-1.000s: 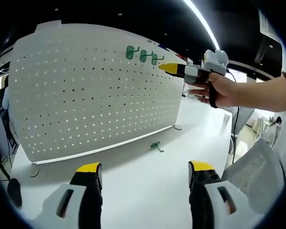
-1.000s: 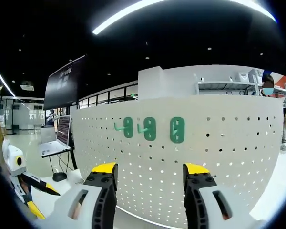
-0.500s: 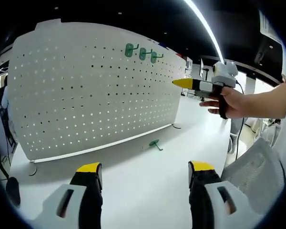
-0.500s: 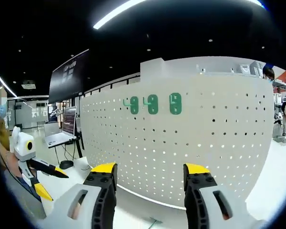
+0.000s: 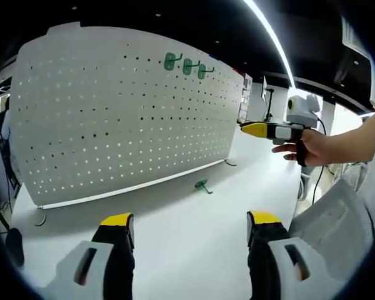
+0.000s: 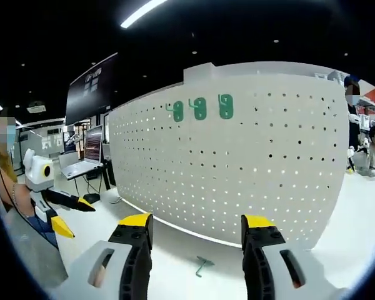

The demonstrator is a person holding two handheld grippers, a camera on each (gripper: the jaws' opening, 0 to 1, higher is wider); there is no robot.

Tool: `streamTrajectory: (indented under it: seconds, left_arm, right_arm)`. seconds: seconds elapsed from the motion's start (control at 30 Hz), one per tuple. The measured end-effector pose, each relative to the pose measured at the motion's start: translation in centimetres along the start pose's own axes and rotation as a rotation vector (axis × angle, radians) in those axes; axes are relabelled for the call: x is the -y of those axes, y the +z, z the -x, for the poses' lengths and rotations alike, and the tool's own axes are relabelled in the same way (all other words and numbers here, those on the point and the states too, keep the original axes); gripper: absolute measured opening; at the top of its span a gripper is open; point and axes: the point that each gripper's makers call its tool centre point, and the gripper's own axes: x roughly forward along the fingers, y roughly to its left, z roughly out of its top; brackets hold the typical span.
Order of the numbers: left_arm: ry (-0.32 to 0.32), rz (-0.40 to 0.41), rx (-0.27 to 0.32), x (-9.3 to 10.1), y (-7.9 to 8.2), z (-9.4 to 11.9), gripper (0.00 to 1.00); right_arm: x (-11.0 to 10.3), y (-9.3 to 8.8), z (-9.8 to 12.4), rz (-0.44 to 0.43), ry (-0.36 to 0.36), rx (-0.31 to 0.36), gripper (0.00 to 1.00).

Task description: Insert the hook assembly into the mounting plate slot until the hook locks in place.

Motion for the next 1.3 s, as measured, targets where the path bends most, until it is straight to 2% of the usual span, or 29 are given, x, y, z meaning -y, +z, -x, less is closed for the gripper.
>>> streamTrajectory:
  seconds: [0.77,1.0,1.3]
  left_arm:
    - [-0.005,0.012,-0.013,-0.1,-0.8,0.0,0.76]
    - [-0.008,0.011,-0.019,0.0,-1.0,0.1,0.75]
    - [-0.007,0.016,-0.028,-0.1,-1.4,0.2,0.75]
  right_arm:
    - [-0.2,-4.5,2.7,-0.04,0.008,-0.118,0.56]
    - [0.0,-6.3,3.8,-0.064,0.005,-0.168,0.56]
    - [-0.2,-7.6,4.8,-0.075,0.008,-0.209,0.56]
